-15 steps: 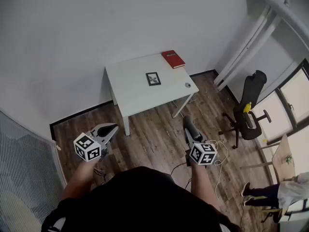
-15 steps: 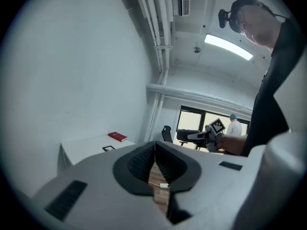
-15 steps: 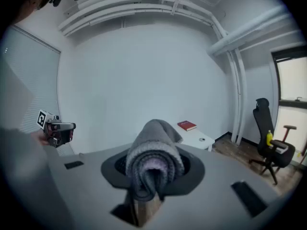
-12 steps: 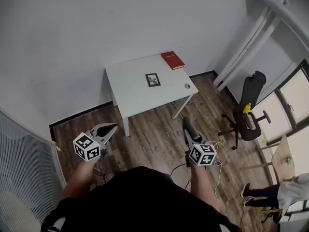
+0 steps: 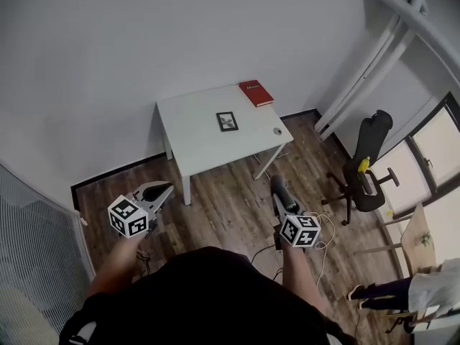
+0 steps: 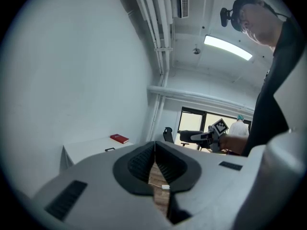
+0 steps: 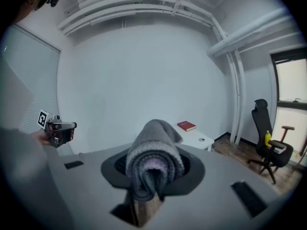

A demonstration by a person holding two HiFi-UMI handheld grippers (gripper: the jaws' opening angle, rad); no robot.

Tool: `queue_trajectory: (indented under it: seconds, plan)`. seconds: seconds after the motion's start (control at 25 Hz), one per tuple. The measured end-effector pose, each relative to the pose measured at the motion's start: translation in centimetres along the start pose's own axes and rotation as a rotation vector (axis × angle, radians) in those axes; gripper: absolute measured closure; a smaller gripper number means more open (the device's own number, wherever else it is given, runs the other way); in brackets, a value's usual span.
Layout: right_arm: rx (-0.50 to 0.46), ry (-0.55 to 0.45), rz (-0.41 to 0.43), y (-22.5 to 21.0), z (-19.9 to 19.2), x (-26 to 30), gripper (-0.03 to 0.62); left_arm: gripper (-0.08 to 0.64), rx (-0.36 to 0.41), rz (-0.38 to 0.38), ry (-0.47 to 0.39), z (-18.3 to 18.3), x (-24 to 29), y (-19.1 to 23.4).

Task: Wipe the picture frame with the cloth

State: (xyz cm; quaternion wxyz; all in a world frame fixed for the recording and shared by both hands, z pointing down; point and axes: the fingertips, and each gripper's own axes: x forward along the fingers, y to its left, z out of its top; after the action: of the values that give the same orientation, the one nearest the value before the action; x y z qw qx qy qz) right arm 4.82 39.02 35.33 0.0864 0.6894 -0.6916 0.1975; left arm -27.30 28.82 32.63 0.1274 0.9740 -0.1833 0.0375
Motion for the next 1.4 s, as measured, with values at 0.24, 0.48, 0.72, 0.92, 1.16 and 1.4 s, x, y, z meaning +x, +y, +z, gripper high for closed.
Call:
queue_trajectory:
  seconds: [0.24, 0.48, 0.72, 0.92, 1.16, 1.4]
  plan:
    - [0.002, 0.006, -0.016, 0.1, 0.2, 0.0, 0.480, 0.549, -0.007, -0.001, -0.004, -0.1, 0.1, 0.4]
    - [-0.004, 0.017, -0.001, 1.2, -0.3, 1.0, 0.480, 0.548, -0.005, -0.009, 0.007, -0.9, 0.0, 0.8]
    - [-0.011, 0.024, 0.013, 1.4, 0.0, 2.2, 0.480, 0.549, -0.017, 0.013, 0.005, -1.0, -0.2, 1.9]
    - [-0.013, 0.027, 0.019, 1.1, 0.2, 3.4, 0.480, 0.548, -0.029, 0.020, 0.013, -1.4, 0.4, 2.9]
    - [0.005, 0.045, 0.021, 0.1, -0.3, 5.0, 0.480, 0.548, -0.036, 0.004, 0.029, -1.6, 2.3, 3.6]
    - [0.027, 0.071, 0.015, -2.5, -0.8, 7.2, 0.480, 0.548, -0.046, 0.004, 0.055, -1.9, 5.5, 4.9]
